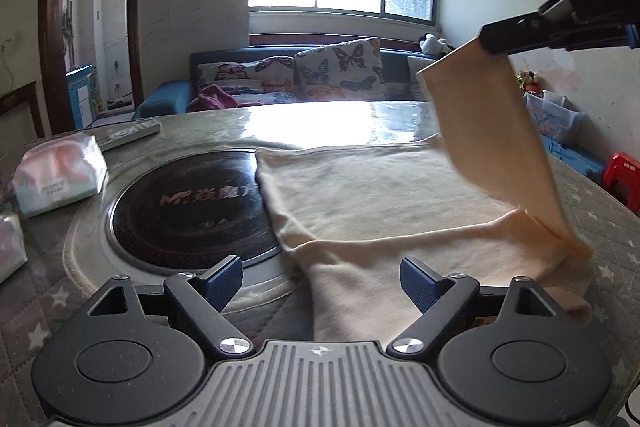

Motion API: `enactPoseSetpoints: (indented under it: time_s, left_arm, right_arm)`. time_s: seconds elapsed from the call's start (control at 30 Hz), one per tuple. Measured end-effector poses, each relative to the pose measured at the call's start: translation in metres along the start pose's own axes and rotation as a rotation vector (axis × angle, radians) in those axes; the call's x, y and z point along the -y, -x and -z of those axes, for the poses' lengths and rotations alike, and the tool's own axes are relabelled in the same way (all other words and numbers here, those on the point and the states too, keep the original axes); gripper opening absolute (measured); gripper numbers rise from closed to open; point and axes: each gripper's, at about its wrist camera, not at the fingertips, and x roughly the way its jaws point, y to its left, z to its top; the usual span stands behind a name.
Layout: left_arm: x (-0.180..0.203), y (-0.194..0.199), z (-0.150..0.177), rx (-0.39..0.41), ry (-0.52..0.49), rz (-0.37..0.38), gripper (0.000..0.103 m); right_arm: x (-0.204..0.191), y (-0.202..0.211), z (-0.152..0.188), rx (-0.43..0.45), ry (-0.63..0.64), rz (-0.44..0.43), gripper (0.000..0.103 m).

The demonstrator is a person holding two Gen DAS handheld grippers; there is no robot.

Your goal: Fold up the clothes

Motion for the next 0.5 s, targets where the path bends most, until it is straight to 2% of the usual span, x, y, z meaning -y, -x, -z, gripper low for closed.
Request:
enactPoseSetpoints:
  time_s: [0.13, 0.27, 0.4, 0.5]
  left_arm:
    - [-0.01, 0.005, 0.004, 0.003, 0.025, -0.013, 0.088]
    - [-0.01, 0.006, 0.005, -0.003, 0.025, -0.014, 0.087]
    - [-0.004, 0.007, 0.002, 0.003, 0.001, -0.013, 0.086]
    - [0.003, 0.002, -0.001, -0.005, -0.022, 0.001, 0.081]
  right_arm:
    - [-0.024, -0.028, 0.001, -0.057, 0.039, -0.059, 0.004]
    - [-0.036, -0.038, 0.007, -0.099, 0.057, -0.106, 0.007]
    - [-0.033, -0.029, 0.01, -0.093, 0.059, -0.108, 0.011]
    - [-0.023, -0.02, 0.015, -0.094, 0.06, -0.065, 0.011]
